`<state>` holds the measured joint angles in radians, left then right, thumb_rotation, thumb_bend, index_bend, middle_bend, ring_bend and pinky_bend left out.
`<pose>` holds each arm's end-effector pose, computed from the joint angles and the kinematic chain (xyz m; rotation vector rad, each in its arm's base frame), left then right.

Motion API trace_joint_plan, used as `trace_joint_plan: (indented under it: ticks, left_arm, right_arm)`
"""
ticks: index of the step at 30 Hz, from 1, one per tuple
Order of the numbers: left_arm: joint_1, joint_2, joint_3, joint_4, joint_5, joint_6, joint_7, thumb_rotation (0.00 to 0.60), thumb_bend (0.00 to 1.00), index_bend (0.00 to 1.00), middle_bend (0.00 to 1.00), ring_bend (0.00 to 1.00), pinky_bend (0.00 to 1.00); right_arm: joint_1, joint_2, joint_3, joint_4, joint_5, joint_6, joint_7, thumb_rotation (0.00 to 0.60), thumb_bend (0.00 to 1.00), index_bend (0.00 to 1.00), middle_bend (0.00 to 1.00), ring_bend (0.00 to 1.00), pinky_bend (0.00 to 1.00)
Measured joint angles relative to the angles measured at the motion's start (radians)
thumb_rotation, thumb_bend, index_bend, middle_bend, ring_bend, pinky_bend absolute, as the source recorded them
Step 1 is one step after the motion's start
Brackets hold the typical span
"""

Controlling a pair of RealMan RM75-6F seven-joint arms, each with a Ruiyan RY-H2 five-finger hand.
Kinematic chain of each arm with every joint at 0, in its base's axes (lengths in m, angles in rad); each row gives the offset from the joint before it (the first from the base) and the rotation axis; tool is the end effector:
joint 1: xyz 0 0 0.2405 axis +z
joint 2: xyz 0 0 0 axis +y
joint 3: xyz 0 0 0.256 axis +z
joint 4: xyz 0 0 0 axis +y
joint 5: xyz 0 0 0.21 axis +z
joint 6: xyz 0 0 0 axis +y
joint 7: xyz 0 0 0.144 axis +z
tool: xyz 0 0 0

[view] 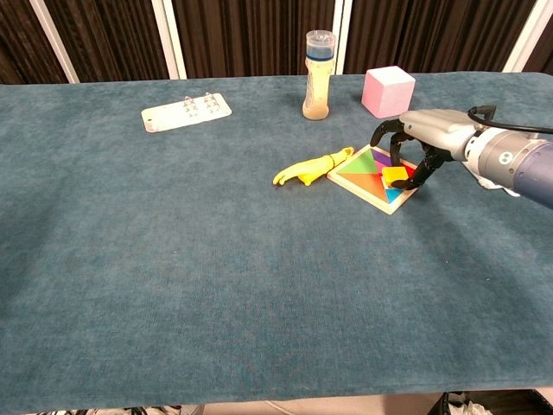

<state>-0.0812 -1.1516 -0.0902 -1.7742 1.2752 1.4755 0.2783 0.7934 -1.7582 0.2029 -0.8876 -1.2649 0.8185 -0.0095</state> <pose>-0.3033 0.1823 0.1473 -1.2480 -0.9493 -0.7295 -0.2006 -0.4068 -0.0391 1.7962 -0.9471 0.8588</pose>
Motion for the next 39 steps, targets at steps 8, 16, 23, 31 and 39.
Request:
trace_joint_plan:
  ticks: [8, 16, 23, 31, 39]
  left_arm:
    - [0.001, 0.001, 0.001, -0.002, 0.001, 0.001, 0.000, 0.600, 0.26, 0.00, 0.00, 0.00, 0.00]
    - [0.001, 0.000, 0.001, 0.000, 0.003, 0.001, -0.002, 0.600, 0.26, 0.00, 0.00, 0.00, 0.00]
    - [0.000, 0.002, 0.000, 0.000, 0.001, -0.001, -0.004, 0.600, 0.26, 0.00, 0.00, 0.00, 0.00]
    - [0.000, 0.001, 0.001, 0.002, 0.000, -0.001, -0.003, 0.600, 0.26, 0.00, 0.00, 0.00, 0.00]
    - [0.000, 0.002, 0.000, 0.002, 0.000, -0.001, -0.006, 0.600, 0.26, 0.00, 0.00, 0.00, 0.00]
  right_arm:
    - [-0.001, 0.002, -0.001, -0.004, -0.003, 0.003, 0.005, 0.600, 0.22, 0.25, 0.45, 0.20, 0.17]
    - [-0.003, 0.004, 0.000, -0.010, -0.001, 0.006, 0.000, 0.600, 0.22, 0.25, 0.45, 0.19, 0.17]
    - [-0.004, 0.005, -0.001, -0.009, -0.002, 0.008, 0.000, 0.600, 0.22, 0.25, 0.45, 0.19, 0.17]
    - [-0.003, 0.000, -0.003, -0.002, -0.003, 0.004, 0.001, 0.600, 0.22, 0.25, 0.44, 0.19, 0.17]
    - [-0.002, -0.008, -0.003, 0.010, -0.003, 0.002, 0.005, 0.600, 0.22, 0.25, 0.44, 0.19, 0.17]
